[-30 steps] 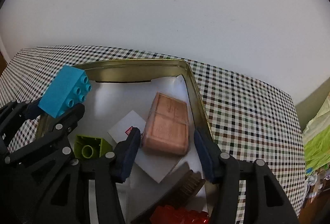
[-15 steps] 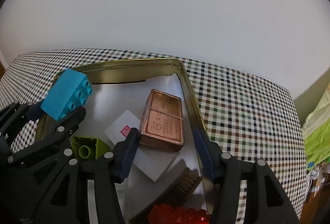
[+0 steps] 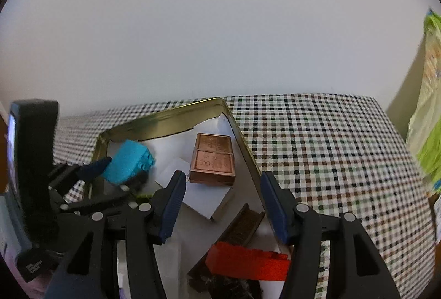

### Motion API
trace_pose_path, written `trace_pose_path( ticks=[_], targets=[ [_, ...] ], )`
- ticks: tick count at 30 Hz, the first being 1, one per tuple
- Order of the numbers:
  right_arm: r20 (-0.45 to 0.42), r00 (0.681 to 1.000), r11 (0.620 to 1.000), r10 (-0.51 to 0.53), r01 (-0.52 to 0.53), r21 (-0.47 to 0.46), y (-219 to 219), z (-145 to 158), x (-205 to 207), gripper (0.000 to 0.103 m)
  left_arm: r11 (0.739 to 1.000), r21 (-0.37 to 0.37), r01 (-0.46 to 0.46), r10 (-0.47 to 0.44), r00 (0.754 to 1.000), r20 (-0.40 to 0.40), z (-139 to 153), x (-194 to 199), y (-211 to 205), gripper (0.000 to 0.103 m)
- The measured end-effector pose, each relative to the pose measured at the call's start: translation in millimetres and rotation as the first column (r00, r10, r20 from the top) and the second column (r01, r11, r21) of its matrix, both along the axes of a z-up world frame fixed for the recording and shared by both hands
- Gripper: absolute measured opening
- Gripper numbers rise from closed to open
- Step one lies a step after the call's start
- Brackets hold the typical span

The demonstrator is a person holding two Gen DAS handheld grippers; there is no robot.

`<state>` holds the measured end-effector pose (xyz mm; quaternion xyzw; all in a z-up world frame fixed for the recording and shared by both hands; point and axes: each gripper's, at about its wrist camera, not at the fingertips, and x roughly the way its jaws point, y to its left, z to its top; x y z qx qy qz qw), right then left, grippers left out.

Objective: Organize rigid objects

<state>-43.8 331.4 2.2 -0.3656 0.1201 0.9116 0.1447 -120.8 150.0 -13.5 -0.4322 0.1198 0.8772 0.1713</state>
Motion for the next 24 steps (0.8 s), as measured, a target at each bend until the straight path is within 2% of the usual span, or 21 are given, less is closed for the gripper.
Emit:
trace_pose_path(
  ticks=[6,11,14,15,16,22,23,24],
  targets=[
    [-0.005,1.000,0.999,-0.022,0.021,-0.037,4.3,-3.1,-9.8,0.063,1.000,-0.008,0.017,-0.017,1.000,0.007,1.0,1.9,5.2,0.069],
    [0.009,1.000,0.999,-0.016,0.016,-0.047,6.9,-0.1,-4.5,0.063,0.998,0.009,0.059,-0.060,0.998,0.030,-2.3,7.5,7.0,0.080],
    [0.014,1.000,0.999,-0.016,0.016,-0.046,7.5,-1.4,-6.0,0.063,0.997,0.016,0.079,-0.080,0.996,0.030,-0.6,10.2,9.3,0.092],
    [0.015,1.000,0.999,-0.016,0.017,-0.044,7.2,-0.7,-6.0,0.063,0.997,0.008,0.077,-0.077,0.997,0.030,-0.4,10.3,9.3,0.100],
    [0.014,1.000,0.999,-0.017,0.018,-0.042,7.1,-0.1,-5.8,0.063,0.996,0.013,0.084,-0.085,0.996,0.030,0.8,11.8,10.1,0.102],
    [-0.053,0.998,0.999,-0.038,0.038,-0.002,4.3,6.7,7.0,0.064,0.998,-0.002,0.068,-0.068,0.998,0.021,2.5,12.6,11.6,0.102],
    [-0.065,0.997,0.999,-0.046,0.047,0.006,3.5,6.4,9.4,0.067,0.998,-0.009,0.064,-0.064,0.998,0.010,2.2,12.4,11.7,0.102],
    [-0.075,0.996,0.998,-0.057,0.058,0.010,2.9,6.0,12.1,0.075,0.998,-0.016,0.060,-0.060,0.998,-0.006,3.6,14.0,12.3,0.102]
  ],
)
